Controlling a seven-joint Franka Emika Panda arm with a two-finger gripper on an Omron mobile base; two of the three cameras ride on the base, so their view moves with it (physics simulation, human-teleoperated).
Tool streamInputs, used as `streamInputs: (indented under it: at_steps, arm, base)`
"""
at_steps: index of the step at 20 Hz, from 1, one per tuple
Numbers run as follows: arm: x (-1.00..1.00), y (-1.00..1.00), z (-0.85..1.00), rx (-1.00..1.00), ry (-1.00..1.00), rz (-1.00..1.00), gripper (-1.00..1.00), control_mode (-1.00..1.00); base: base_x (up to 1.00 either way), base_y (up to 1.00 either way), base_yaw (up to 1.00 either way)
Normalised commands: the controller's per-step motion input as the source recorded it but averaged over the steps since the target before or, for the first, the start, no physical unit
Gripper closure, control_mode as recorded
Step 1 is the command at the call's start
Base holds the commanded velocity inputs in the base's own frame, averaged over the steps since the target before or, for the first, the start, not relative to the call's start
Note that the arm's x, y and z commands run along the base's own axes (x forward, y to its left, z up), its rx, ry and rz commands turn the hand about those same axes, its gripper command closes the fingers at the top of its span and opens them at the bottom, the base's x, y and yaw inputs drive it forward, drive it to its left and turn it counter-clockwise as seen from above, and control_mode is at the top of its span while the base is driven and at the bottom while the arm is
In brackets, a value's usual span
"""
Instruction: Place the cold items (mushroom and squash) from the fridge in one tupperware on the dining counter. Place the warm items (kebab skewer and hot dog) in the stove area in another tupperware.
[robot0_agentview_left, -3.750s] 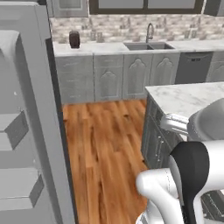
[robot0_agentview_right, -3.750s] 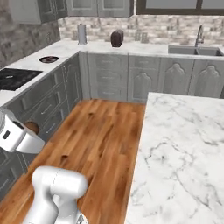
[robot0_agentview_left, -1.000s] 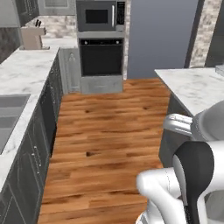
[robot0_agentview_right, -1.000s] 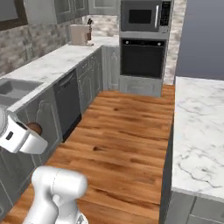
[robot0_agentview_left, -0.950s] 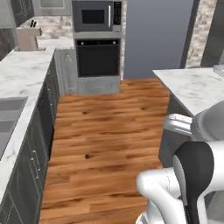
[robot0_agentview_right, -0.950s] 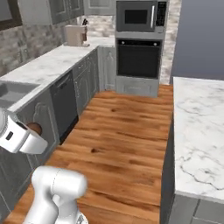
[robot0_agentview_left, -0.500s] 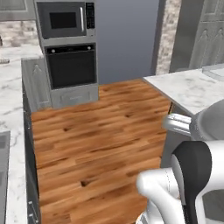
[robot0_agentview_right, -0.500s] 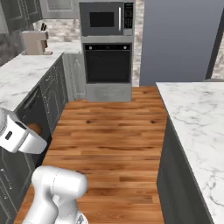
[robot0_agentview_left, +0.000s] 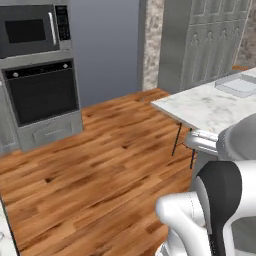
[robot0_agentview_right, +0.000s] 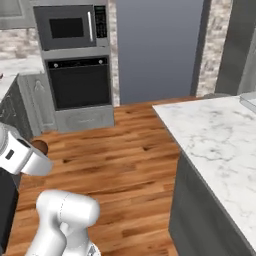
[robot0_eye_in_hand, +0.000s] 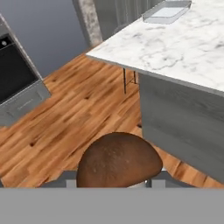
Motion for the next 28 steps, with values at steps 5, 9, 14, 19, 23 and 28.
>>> streamInputs:
  at_steps: [5, 9, 14, 19, 23, 28]
  arm:
    - [0.00, 0.00, 0.00, 0.00, 0.00, 0.00, 1.00, 1.00]
    - [0.00, 0.00, 0.00, 0.00, 0.00, 0.00, 1.00, 1.00]
    - [0.00, 0.00, 0.00, 0.00, 0.00, 0.00, 1.00, 1.00]
    - [0.00, 0.00, 0.00, 0.00, 0.00, 0.00, 1.00, 1.00]
    - [0.00, 0.00, 0.00, 0.00, 0.00, 0.00, 1.00, 1.00]
    - [0.00, 0.00, 0.00, 0.00, 0.00, 0.00, 1.00, 1.00]
  base:
    - [0.95, 0.46, -0.49]
    - [0.94, 0.64, -0.49]
    - [0.94, 0.70, -0.49]
    - [0.92, 0.70, -0.49]
    - [0.91, 0.75, -0.49]
    - [0.94, 0.74, -0.48]
